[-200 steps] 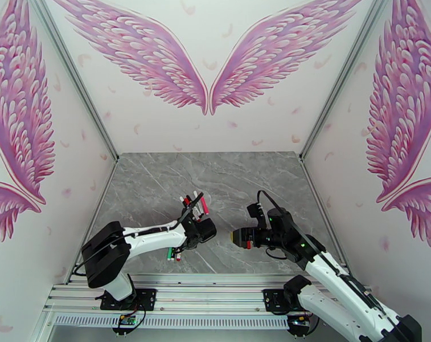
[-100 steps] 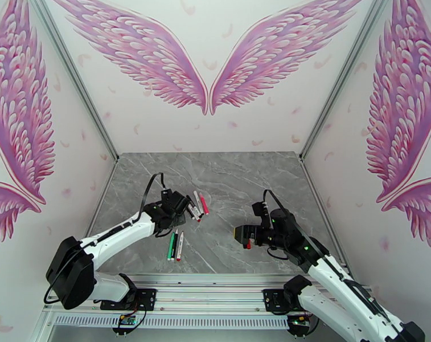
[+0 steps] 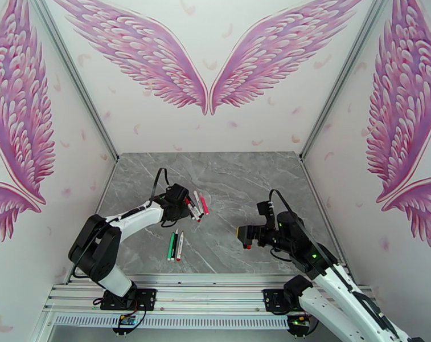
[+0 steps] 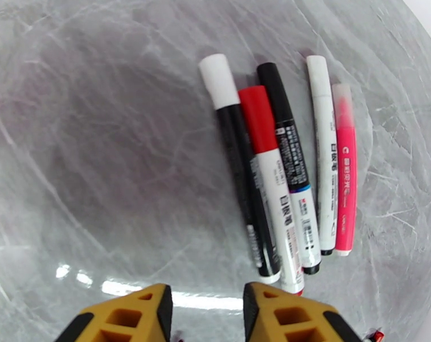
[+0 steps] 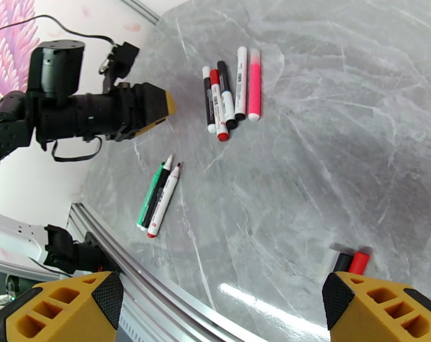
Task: Open the pen caps
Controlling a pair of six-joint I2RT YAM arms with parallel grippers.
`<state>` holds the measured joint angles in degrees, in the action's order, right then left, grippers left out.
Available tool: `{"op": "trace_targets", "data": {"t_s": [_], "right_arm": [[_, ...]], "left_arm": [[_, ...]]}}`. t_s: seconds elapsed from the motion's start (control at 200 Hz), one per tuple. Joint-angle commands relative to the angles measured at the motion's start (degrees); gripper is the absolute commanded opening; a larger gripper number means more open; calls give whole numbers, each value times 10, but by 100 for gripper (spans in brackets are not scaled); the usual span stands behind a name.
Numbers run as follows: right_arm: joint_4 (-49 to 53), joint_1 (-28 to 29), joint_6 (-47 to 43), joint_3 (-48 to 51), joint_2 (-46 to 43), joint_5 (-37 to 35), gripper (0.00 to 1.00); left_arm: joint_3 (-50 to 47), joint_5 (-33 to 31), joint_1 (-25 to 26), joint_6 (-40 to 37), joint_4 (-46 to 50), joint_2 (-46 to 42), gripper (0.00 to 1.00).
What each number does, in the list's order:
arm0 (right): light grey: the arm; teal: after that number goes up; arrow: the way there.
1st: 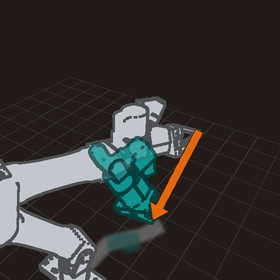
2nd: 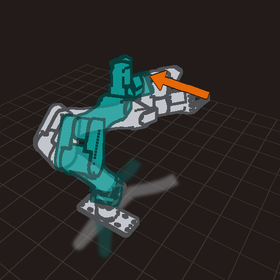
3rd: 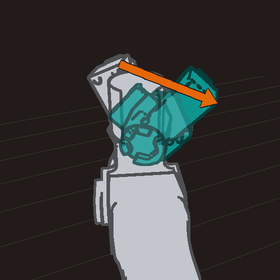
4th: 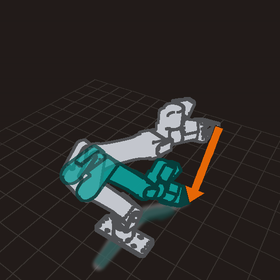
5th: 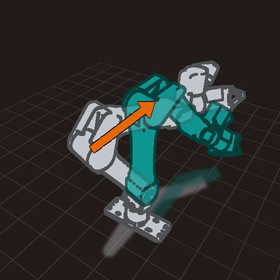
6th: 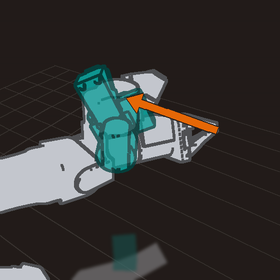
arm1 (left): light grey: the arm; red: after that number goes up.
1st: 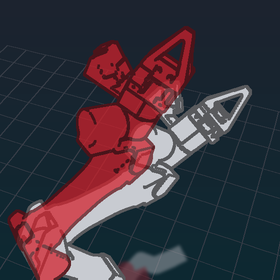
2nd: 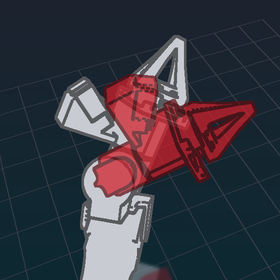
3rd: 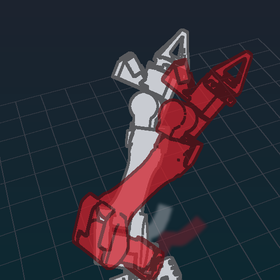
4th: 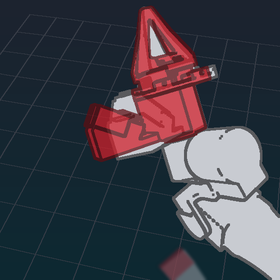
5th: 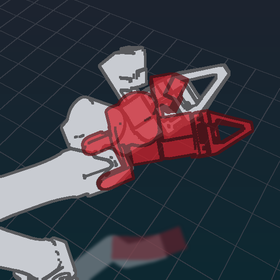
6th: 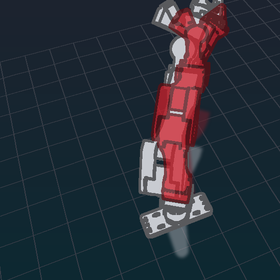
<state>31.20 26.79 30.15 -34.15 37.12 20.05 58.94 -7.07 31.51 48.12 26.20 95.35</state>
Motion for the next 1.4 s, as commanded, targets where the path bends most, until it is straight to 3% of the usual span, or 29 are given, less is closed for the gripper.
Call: {"op": "trace_targets", "data": {"t_s": [0.0, 0.485, 1.114, 1.394], "right_arm": [[19, 0, -10, -13, 0, -13, 99], [27, 0, -18, -12, 6, -12, 99], [35, 0, -22, -12, 16, -17, 99], [37, 0, -20, -12, 19, -19, 99]], "left_arm": [[35, 6, -5, -10, -31, 27, 40], [67, 37, -29, -15, -53, 100, 40], [70, 83, -60, -28, -68, 127, 40], [73, 70, -63, -30, -43, 134, 32]]}}
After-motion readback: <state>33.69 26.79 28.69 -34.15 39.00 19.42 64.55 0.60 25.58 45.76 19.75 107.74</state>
